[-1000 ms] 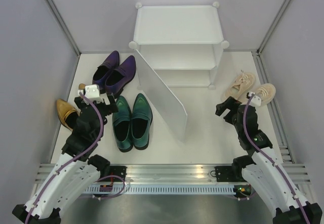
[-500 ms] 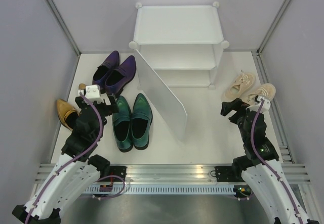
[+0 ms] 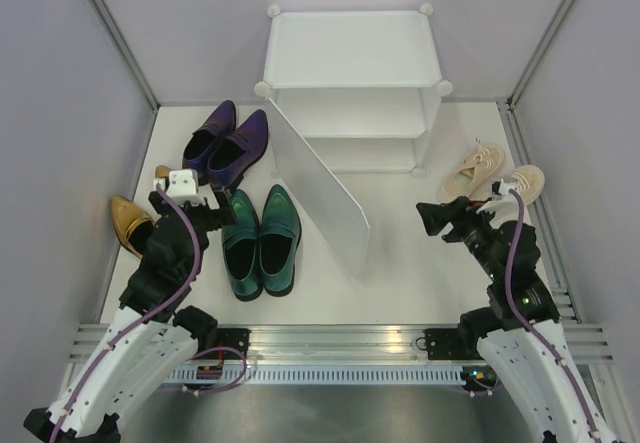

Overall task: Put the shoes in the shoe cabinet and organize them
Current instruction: Pick up a pair of shoes at the center of the board.

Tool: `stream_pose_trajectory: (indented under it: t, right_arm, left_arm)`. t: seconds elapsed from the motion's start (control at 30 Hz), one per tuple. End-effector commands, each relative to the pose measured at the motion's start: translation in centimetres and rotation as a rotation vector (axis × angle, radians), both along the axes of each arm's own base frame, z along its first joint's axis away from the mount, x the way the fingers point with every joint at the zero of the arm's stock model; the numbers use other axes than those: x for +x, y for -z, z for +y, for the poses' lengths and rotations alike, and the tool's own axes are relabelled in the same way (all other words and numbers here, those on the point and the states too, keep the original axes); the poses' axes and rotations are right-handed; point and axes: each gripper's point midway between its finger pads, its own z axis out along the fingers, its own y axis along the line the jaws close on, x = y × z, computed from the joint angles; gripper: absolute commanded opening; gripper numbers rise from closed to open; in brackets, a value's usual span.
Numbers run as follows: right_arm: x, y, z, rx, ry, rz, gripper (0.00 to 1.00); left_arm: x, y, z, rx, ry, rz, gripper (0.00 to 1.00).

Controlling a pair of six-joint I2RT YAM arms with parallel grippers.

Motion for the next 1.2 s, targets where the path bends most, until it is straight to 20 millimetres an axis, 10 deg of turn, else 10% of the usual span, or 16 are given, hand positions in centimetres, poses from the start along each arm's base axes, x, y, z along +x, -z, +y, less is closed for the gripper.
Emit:
stream_pose_trajectory:
  t: [0.0,0.17,0.53,0.77,0.9,1.17]
  right_arm:
    - [-4.7,-6.7,2.1,0.036,-0.201,-0.261,0.74]
    - [-8.6,-11.9,4.9,0.072,-0.442,-0.371,0.73]
    - [-6.6,-21.4,7.0,0.073,-0.553,-0.432,0.69]
    - [0.2,-23.1,8.0,0.065,-0.43,-0.297,0.67]
    - [4.1,-23.6,12.4,-0.047,-0.419,-0.239,0.69]
    - [2.4,-21.7,22.3,-0.173,-0.414,-0.134,0.67]
  left_arm:
    - [-0.1,-1.4,-0.1,-0.027,0.004,-0.039,1.0]
    - [-0.1,-1.4,0.3,-0.014,-0.013,-0.038,1.0]
    - [-0.2,-1.4,2.3,0.005,-0.128,-0.041,1.0]
    - [-0.5,-1.4,4.2,0.007,-0.231,-0.047,1.0]
    - [-0.4,-1.2,4.2,0.017,-0.233,-0.046,1.0]
    - [-1.7,-1.4,7.8,0.061,-0.448,-0.054,0.99]
